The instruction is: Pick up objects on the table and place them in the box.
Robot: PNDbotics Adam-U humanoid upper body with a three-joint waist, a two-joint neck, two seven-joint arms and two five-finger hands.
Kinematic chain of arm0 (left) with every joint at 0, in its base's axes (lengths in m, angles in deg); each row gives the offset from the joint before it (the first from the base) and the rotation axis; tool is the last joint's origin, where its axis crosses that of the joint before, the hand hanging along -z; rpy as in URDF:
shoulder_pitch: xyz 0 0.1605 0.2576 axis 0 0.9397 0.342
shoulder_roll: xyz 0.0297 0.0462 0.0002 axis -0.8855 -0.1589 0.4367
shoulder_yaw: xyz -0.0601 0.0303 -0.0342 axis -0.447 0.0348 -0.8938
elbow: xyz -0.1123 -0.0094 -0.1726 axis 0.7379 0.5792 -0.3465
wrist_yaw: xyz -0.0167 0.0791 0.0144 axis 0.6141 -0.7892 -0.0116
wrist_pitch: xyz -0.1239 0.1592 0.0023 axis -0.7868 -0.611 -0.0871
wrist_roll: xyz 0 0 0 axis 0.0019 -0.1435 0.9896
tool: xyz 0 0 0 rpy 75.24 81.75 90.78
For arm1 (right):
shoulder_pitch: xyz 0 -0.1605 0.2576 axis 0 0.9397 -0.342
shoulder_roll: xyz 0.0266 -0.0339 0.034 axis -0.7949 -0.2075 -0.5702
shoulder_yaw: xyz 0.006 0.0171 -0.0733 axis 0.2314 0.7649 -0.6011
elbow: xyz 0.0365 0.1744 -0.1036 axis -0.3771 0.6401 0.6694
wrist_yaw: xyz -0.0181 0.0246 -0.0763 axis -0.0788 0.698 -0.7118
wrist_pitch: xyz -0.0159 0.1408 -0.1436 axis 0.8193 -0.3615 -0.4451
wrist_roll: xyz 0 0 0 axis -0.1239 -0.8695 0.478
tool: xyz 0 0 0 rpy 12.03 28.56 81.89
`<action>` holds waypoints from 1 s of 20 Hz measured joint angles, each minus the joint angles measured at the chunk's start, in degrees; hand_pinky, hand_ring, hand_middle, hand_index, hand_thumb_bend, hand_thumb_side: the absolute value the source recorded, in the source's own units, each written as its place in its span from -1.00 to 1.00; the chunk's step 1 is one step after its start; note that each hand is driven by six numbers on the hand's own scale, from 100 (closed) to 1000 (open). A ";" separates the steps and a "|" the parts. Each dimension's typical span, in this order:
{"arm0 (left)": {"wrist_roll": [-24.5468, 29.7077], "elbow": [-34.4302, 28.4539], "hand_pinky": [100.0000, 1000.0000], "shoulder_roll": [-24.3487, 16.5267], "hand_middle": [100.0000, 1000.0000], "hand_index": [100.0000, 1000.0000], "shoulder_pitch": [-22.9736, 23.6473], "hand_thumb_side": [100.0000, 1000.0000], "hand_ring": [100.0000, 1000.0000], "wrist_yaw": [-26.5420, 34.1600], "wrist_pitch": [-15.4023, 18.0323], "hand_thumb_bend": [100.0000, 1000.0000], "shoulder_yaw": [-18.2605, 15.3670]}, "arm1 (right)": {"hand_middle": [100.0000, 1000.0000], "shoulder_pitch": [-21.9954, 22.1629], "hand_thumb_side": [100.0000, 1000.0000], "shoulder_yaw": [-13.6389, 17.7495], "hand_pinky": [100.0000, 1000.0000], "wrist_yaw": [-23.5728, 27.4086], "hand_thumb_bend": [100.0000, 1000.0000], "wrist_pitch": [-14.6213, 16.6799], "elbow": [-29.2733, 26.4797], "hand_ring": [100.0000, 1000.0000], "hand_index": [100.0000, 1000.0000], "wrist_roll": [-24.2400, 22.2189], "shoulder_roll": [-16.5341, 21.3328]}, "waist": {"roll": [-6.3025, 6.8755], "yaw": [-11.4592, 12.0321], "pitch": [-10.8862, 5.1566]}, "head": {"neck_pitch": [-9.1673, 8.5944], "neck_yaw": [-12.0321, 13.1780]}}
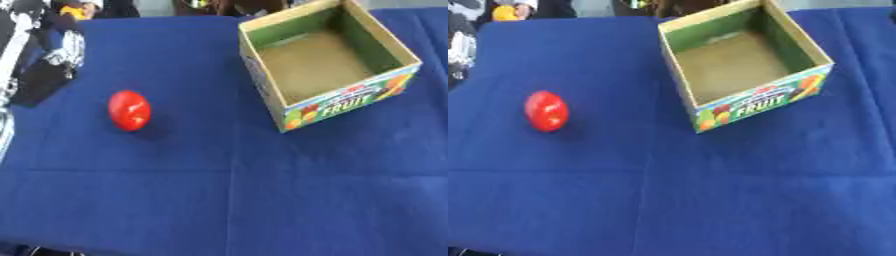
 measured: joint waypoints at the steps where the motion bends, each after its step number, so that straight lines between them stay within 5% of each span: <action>1: 0.91 0.59 -0.22 -1.12 0.52 0.93 -0.24 0.72 0.20 -0.52 0.64 -0.93 0.44 | -0.10 0.00 0.26 0.00 0.32 0.00 -0.68 0.01 0.00 0.43 0.36 -0.01 0.00 | 0.00 -0.11 0.03 | 0.01 0.04; 8: 6.74 4.99 0.03 -8.09 0.67 0.97 -2.00 0.66 0.44 -3.01 5.86 -0.53 3.47 | -0.10 -0.18 0.26 -0.10 0.32 0.01 -0.68 0.16 0.00 0.43 0.36 -0.29 0.00 | 0.00 -0.38 0.10 | -0.45 0.20; 10: 8.41 6.25 0.10 -9.94 0.70 0.99 -2.49 0.76 0.50 -3.31 7.32 -0.22 4.23 | -0.10 -0.18 0.26 -0.32 0.32 0.01 -0.68 0.12 0.00 0.43 0.36 -0.39 0.00 | 0.01 -0.38 0.09 | -0.53 0.19; 15: 12.72 9.02 0.18 -12.70 0.74 1.00 -3.98 0.96 0.56 -3.70 10.31 0.11 5.53 | -0.10 -0.11 0.26 -0.39 0.32 0.02 -0.67 0.03 0.00 0.43 0.36 -0.64 0.00 | 0.06 -0.38 -0.15 | -0.75 0.14; 20: 16.93 10.89 0.26 -13.59 0.82 1.00 -5.04 0.75 0.64 -4.21 12.01 0.40 6.44 | -0.11 -0.05 0.26 -0.67 0.32 0.03 -0.67 0.03 0.00 0.44 0.36 -0.92 0.00 | 0.21 -0.46 -0.16 | -1.04 0.01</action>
